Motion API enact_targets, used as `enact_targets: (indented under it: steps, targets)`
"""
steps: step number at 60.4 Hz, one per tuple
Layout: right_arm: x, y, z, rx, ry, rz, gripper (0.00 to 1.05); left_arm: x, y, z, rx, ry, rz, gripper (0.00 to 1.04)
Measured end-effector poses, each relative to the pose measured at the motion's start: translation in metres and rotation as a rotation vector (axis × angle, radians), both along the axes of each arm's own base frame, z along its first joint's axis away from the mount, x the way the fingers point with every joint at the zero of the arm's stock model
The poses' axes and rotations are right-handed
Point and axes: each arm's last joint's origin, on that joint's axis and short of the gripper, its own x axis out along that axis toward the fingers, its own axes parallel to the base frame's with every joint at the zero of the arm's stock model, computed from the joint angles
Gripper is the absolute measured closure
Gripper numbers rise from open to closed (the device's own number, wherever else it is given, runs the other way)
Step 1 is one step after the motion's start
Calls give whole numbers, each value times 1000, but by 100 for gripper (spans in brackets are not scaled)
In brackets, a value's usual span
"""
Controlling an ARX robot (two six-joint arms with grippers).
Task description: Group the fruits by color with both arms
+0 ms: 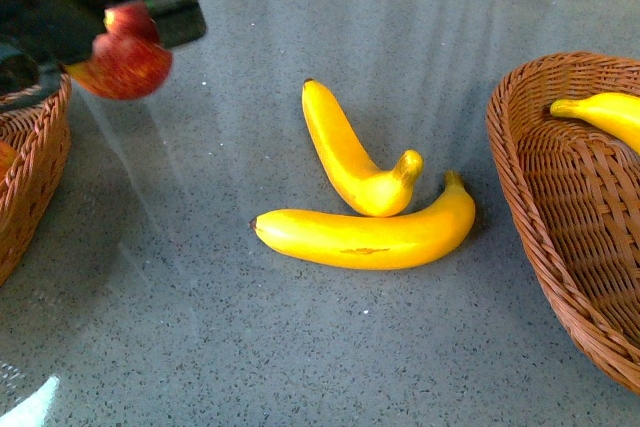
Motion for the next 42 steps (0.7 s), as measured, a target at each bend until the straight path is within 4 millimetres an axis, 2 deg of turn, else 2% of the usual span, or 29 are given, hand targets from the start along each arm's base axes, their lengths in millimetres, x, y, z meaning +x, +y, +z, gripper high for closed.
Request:
enact_targets:
  steps: [14,17,18,24,33,42]
  targets:
    - [0,0,0,0,0,0,9,8,33,-11,33,15,119,30]
    - [0,0,0,0,0,0,9,8,36,-13,25,21,120,26]
    - [0,0,0,0,0,0,9,8,37,-14,22,24,118,21]
    - [0,0,0,0,0,0,9,8,37,-15,14,18,109,7]
    - [0,0,0,0,0,0,9,9,37,-13,4,-1,101,9]
    - [0,0,0,0,0,0,9,4,40,-1,-30,-64,65,9]
